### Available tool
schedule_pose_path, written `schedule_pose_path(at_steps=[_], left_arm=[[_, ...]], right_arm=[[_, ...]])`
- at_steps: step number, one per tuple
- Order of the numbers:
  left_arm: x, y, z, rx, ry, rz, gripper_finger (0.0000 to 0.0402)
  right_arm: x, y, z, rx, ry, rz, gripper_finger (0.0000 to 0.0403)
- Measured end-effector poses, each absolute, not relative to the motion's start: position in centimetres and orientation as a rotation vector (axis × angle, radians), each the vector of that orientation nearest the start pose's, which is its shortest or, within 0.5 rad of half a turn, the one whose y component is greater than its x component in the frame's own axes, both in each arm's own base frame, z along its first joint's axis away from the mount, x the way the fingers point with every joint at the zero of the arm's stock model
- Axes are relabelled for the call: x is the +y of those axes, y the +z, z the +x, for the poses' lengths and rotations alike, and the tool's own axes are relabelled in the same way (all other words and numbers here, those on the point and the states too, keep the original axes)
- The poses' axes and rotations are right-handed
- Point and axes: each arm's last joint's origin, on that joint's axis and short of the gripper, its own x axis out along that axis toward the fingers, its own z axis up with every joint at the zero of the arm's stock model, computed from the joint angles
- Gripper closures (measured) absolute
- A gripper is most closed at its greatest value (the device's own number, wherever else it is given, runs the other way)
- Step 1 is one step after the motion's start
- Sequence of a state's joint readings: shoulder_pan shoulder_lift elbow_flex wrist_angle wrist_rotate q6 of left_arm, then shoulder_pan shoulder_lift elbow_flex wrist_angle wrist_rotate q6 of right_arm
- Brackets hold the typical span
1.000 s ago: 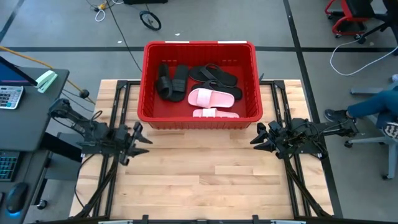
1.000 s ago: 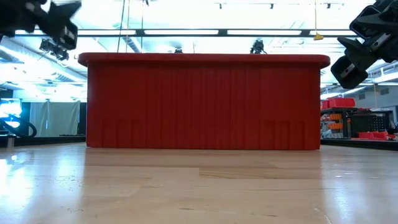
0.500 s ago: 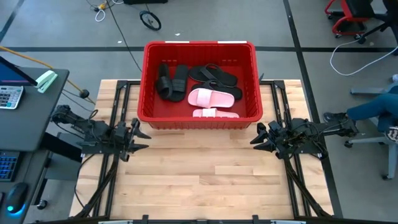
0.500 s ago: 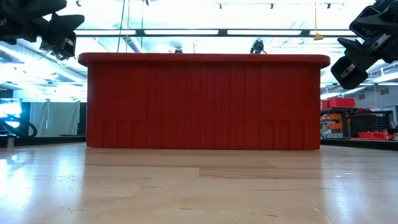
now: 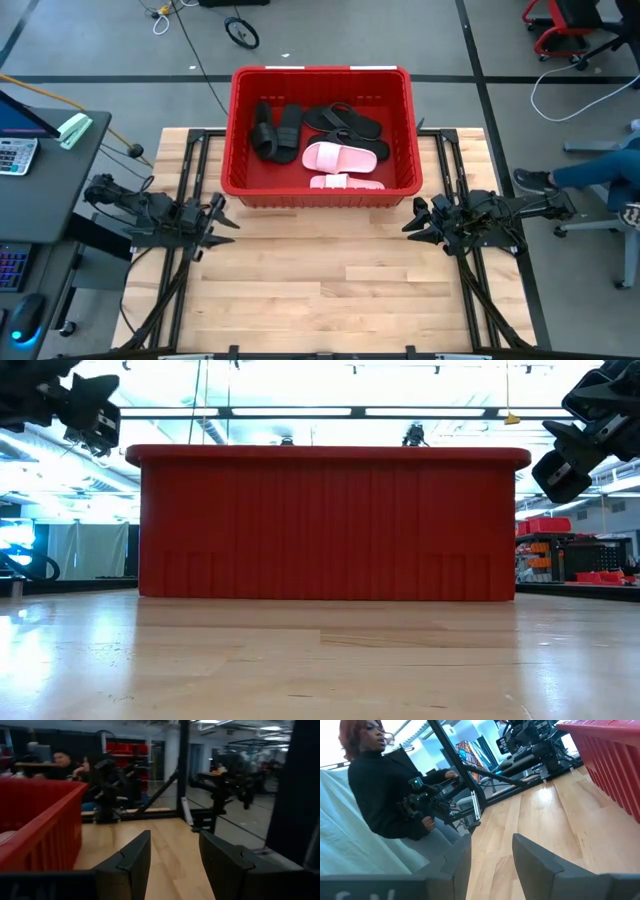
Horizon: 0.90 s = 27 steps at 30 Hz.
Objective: Pick and place slides into bin
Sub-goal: Return to home position
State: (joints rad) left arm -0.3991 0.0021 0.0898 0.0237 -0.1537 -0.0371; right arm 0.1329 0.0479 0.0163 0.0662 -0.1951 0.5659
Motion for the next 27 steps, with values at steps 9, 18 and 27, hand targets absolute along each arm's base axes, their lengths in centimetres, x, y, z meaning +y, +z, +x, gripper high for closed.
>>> schedule_pose_path(at_steps=[9, 18, 27], left_arm=[[-3.69, 19.9, 8.26, -0.168, -0.455, 0.092, 0.023], [-3.73, 19.85, 8.28, -0.147, -0.462, 0.032, 0.023], [-3.7, 19.87, 8.26, -0.149, -0.46, 0.03, 0.023]], right_arm=[[1.87, 17.18, 9.75, 0.059, 0.33, 0.56, 0.0254], [1.87, 17.18, 9.75, 0.059, 0.329, 0.56, 0.0254], [1.87, 17.18, 9.75, 0.058, 0.33, 0.56, 0.0254]])
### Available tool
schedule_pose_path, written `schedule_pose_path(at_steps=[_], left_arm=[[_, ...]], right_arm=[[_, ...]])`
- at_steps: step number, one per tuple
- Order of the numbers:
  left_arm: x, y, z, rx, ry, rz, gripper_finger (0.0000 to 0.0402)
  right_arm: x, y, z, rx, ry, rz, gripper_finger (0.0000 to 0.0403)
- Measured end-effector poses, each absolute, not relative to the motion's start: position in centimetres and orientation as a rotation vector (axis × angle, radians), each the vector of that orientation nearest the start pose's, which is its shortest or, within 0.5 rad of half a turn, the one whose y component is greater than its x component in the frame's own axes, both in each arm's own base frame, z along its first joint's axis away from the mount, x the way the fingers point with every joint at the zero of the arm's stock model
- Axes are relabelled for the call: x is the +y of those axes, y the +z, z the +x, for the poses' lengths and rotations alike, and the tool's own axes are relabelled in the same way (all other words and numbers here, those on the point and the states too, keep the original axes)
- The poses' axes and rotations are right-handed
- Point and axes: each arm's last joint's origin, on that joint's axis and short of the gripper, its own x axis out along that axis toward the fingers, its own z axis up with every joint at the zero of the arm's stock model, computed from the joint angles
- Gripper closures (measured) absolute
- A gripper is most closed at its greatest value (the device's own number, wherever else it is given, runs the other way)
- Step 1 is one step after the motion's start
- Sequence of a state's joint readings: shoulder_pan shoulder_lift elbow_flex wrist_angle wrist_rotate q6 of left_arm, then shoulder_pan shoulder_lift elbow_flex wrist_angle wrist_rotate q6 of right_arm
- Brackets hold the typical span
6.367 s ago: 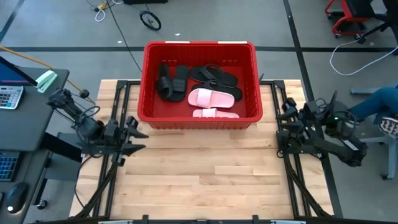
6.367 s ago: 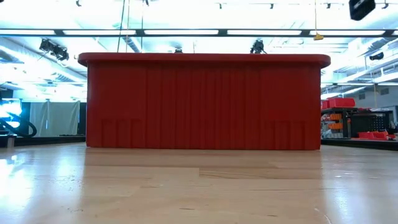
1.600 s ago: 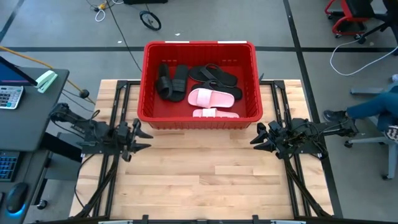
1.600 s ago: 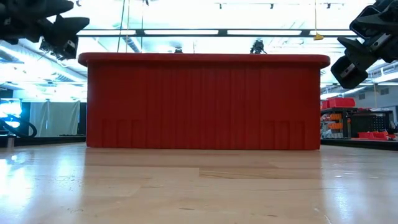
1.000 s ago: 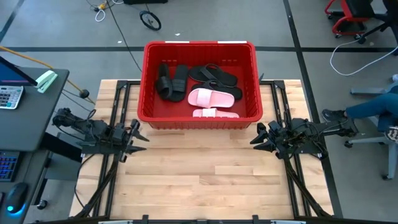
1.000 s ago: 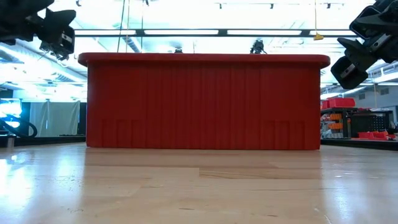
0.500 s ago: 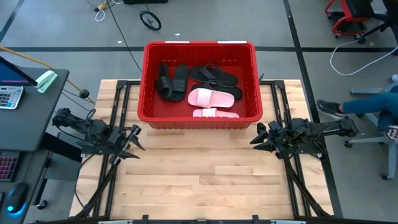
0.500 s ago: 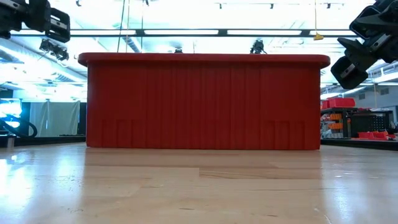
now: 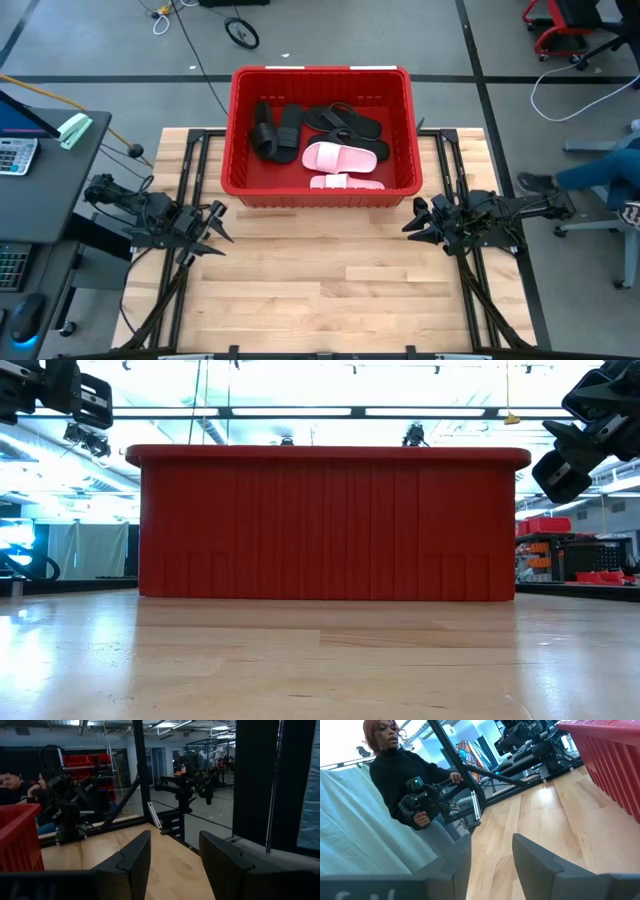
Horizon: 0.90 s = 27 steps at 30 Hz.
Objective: Pick and place slides into bin
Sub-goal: Return to home position
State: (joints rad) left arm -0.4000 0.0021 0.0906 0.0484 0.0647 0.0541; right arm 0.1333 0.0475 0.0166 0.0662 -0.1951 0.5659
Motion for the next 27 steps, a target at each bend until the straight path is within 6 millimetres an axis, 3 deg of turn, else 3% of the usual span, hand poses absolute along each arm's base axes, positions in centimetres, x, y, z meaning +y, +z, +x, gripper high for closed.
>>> schedule_pose_path(at_steps=[6, 10, 17, 22, 27], left_arm=[[-3.7, 19.7, 8.4, -0.155, -0.451, 0.04, 0.023], [-3.7, 17.8, 8.9, -0.137, -0.437, -0.001, 0.023], [-3.8, 18.7, 8.7, -0.219, -0.497, 0.032, 0.023], [-3.8, 17.2, 8.9, -0.071, -0.492, 0.015, 0.023], [-3.8, 17.1, 9.0, -0.053, -0.481, 0.013, 0.023]], right_arm=[[1.9, 17.2, 9.8, 0.058, 0.329, 0.56, 0.0254], [1.9, 17.2, 9.8, 0.058, 0.329, 0.56, 0.0254], [1.9, 17.2, 9.8, 0.059, 0.329, 0.56, 0.0254], [1.9, 17.2, 9.8, 0.061, 0.328, 0.56, 0.0254], [1.9, 17.1, 9.8, 0.068, 0.326, 0.56, 0.0254]])
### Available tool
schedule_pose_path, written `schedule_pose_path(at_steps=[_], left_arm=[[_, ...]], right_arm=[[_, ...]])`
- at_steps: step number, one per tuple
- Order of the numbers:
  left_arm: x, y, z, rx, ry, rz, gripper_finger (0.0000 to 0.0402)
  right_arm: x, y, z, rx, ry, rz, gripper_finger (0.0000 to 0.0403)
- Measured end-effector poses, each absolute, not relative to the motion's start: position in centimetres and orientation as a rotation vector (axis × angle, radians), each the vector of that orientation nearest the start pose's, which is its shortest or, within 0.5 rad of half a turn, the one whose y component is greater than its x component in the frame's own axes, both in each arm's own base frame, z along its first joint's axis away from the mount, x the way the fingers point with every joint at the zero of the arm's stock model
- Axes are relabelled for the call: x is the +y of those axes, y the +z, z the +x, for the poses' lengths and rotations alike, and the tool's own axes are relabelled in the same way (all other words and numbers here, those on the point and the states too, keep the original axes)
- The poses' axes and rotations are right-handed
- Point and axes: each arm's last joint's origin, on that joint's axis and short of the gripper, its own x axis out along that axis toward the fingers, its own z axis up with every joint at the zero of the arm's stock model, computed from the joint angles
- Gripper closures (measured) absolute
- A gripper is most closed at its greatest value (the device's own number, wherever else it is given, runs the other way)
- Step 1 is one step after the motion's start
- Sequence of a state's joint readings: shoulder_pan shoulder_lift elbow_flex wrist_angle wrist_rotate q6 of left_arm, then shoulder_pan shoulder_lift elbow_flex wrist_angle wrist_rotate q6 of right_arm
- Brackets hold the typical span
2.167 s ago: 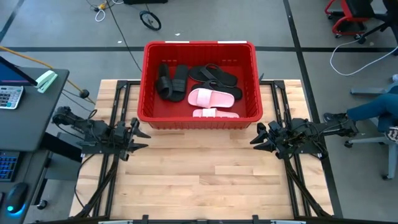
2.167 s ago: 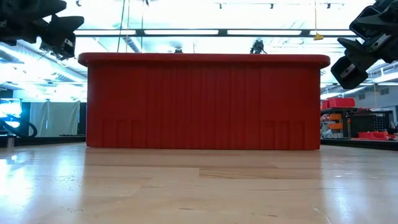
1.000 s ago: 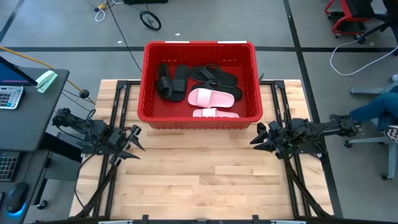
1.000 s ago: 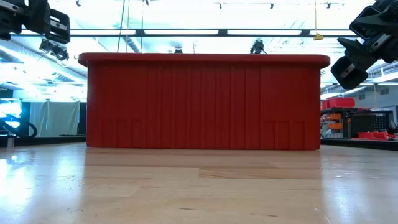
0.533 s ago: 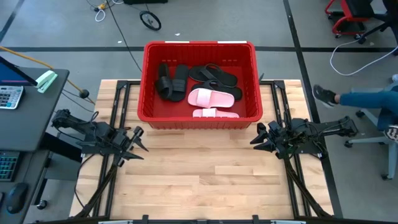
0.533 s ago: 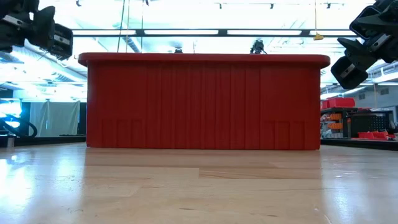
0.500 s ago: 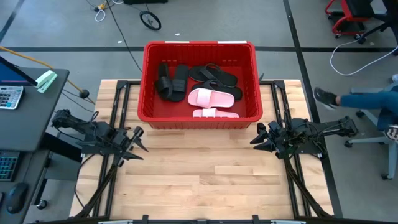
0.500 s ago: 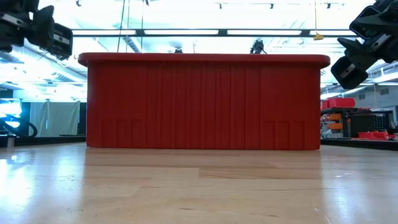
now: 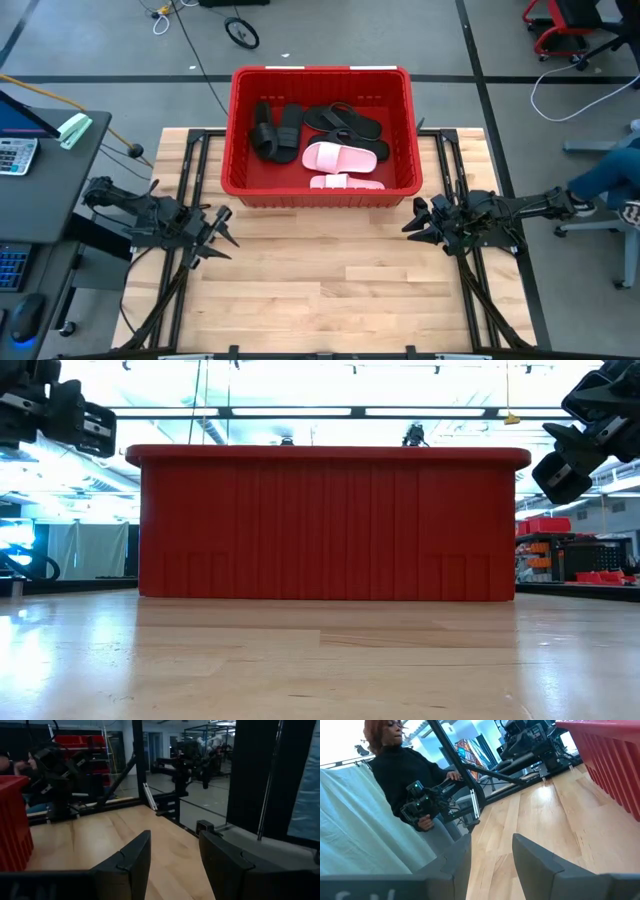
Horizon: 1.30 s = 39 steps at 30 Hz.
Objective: Pick and place slides into bin
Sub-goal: Return to home position
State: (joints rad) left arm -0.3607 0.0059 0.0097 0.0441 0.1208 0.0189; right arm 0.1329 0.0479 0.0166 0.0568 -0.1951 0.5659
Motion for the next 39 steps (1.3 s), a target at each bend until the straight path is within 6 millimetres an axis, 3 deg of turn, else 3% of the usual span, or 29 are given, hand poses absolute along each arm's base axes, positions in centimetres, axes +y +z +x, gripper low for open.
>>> schedule_pose_path(at_steps=[39], left_arm=[[-3.79, 17.03, 9.01, -0.046, -0.485, -0.02, 0.023]], right_arm=[[1.87, 17.05, 9.76, 0.072, 0.326, 0.56, 0.0254]])
